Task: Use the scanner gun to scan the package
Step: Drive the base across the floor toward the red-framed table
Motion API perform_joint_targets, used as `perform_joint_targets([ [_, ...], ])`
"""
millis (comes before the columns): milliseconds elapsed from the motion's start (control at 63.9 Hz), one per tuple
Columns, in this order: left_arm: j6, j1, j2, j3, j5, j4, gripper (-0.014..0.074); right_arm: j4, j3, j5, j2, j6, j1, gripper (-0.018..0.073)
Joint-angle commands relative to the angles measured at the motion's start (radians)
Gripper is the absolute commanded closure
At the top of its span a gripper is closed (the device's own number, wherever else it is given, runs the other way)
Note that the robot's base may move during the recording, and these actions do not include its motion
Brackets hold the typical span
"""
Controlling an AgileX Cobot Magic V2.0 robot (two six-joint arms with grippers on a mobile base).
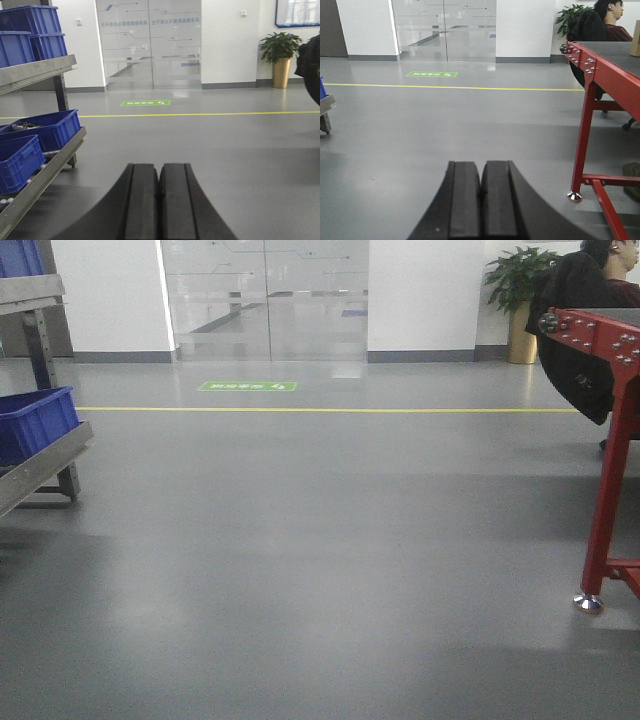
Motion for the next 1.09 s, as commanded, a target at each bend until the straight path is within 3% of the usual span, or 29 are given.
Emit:
perform_joint_targets([
  [0,-0.008,-0.002,-0.004,-0.004,-0.017,-0.001,0.0708,-0.007,0.0,-0.018,-0.004,0.0,0.003,0.0712],
  [1079,-0.008,-0.003,-0.004,-0.004,-0.017,-0.001,0.0708,-0.007,0.0,-0.022,-0.004,0.0,0.003,0.0712],
])
